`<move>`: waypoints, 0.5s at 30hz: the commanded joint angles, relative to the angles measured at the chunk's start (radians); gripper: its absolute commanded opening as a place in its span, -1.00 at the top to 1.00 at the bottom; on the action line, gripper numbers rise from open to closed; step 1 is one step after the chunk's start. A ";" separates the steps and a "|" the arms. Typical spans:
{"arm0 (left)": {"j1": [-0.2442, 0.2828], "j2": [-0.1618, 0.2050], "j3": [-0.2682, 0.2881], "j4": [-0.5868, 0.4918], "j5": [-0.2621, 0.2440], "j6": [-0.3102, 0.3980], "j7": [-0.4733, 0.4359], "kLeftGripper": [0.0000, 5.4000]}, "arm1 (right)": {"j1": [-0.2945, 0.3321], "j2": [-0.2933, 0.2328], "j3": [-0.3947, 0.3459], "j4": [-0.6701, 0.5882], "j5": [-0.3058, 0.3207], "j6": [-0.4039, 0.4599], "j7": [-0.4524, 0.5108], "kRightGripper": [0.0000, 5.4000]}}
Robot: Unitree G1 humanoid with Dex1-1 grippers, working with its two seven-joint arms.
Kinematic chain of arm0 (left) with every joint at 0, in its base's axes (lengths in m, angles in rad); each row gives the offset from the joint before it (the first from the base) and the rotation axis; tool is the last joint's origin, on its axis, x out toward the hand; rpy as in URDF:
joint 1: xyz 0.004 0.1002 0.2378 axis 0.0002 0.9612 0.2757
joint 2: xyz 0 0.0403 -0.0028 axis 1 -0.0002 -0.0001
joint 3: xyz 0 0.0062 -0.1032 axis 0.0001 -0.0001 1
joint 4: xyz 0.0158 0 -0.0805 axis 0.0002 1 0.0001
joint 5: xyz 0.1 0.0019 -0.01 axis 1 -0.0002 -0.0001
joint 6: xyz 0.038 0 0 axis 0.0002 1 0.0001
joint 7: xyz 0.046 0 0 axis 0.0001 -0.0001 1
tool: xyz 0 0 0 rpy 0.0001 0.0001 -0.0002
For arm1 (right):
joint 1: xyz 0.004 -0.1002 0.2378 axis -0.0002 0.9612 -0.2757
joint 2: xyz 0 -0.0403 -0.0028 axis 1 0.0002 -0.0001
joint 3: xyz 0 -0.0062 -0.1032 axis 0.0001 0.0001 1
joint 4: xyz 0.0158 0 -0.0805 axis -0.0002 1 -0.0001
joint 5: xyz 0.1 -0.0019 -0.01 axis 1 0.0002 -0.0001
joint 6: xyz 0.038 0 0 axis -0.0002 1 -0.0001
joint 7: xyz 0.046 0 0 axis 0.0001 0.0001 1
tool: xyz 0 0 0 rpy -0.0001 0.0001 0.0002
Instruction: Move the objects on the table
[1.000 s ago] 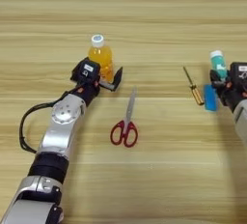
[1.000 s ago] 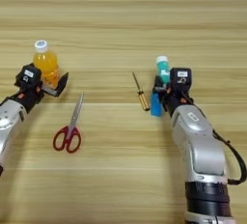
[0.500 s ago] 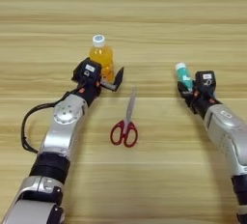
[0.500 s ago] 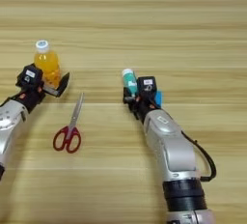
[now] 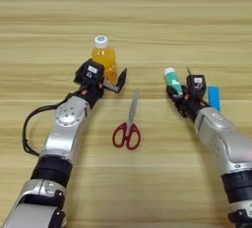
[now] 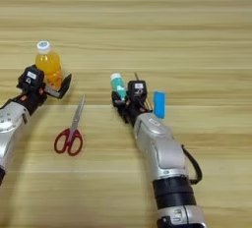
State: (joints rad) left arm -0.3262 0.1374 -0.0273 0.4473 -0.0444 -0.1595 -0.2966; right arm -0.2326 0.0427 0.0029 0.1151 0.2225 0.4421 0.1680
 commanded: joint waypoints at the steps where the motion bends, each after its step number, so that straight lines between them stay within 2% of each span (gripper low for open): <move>1: 0.007 0.001 -0.009 -0.010 0.012 0.013 0.001 -1.00 | -0.024 0.022 -0.011 0.022 0.026 0.017 0.003 0.38; 15: 0.007 0.003 -0.008 -0.009 0.011 0.012 0.001 -1.00 | -0.025 0.031 0.014 0.061 0.015 0.014 0.022 0.38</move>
State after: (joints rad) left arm -0.3260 0.1376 -0.0289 0.4473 -0.0445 -0.1595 -0.2961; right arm -0.2405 0.0699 0.0078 0.1709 0.2381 0.4502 0.1834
